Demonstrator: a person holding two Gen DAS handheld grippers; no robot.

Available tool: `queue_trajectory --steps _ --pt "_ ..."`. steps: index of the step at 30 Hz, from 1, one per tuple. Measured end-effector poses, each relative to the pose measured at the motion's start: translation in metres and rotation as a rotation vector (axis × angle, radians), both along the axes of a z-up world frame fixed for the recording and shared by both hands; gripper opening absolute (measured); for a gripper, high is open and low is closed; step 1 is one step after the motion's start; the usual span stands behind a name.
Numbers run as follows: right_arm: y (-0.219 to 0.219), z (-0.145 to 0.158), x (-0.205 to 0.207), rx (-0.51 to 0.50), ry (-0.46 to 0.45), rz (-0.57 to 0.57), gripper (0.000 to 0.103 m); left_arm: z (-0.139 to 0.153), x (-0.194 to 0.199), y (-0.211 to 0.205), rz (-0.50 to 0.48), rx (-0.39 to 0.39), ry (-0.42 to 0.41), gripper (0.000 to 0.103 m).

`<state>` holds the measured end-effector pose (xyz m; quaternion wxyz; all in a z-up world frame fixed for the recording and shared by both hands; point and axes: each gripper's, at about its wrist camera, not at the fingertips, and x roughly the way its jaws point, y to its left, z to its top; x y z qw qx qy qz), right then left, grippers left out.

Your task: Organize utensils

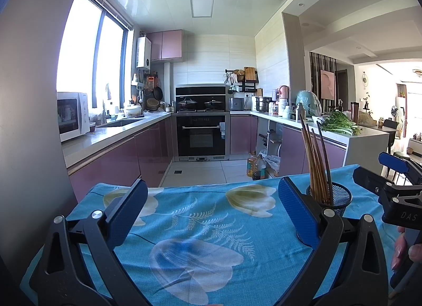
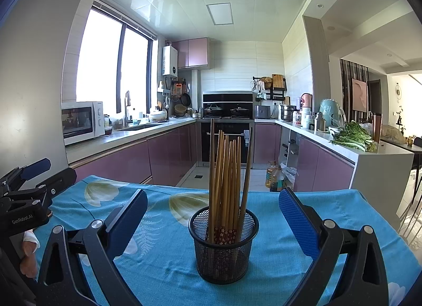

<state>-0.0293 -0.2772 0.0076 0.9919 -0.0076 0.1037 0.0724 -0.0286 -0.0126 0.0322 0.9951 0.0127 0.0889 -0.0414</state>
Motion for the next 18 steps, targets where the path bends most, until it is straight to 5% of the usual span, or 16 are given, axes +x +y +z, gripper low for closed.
queue_trajectory --steps 18 --pt "-0.0047 -0.0021 0.0010 -0.004 0.008 -0.002 0.097 -0.0067 0.0018 -0.0003 0.005 0.005 0.017 0.097"
